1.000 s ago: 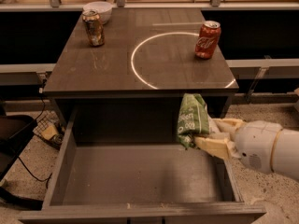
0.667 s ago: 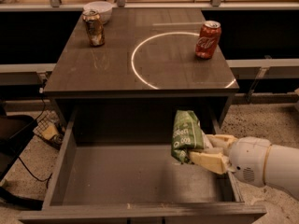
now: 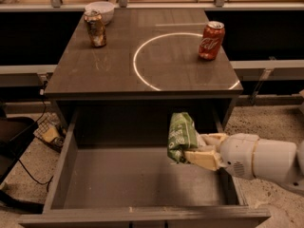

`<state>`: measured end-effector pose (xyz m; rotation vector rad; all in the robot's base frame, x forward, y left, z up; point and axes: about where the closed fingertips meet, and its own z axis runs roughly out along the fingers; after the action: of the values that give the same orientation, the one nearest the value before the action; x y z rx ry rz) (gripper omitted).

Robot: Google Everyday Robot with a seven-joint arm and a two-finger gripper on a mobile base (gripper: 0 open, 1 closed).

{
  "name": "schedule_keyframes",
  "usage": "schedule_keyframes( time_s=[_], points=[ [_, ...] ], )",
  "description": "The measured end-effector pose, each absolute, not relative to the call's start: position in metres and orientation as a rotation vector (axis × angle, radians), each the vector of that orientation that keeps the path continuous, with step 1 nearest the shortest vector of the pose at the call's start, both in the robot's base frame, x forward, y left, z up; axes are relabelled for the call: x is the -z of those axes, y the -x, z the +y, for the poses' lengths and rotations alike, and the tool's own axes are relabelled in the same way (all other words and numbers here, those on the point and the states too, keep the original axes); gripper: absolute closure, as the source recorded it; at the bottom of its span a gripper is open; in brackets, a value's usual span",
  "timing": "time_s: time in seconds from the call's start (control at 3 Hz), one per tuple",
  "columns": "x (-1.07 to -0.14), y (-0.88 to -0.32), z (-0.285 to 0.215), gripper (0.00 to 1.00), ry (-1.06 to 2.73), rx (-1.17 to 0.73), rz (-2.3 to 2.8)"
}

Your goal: Place green jalapeno chip bag into top drawer

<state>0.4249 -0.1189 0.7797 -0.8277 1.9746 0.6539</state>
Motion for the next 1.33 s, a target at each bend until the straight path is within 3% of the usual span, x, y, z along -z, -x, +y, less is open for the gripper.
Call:
schedule_keyframes(
  time_s=[0.67,1.33],
  points=[
    [-0.674,-0.464,-0.098,1.00,1.025,-0.731,2.145],
    [-0.670,-0.467,-0.082,0.50,1.076,-0.740,2.138]
  ],
)
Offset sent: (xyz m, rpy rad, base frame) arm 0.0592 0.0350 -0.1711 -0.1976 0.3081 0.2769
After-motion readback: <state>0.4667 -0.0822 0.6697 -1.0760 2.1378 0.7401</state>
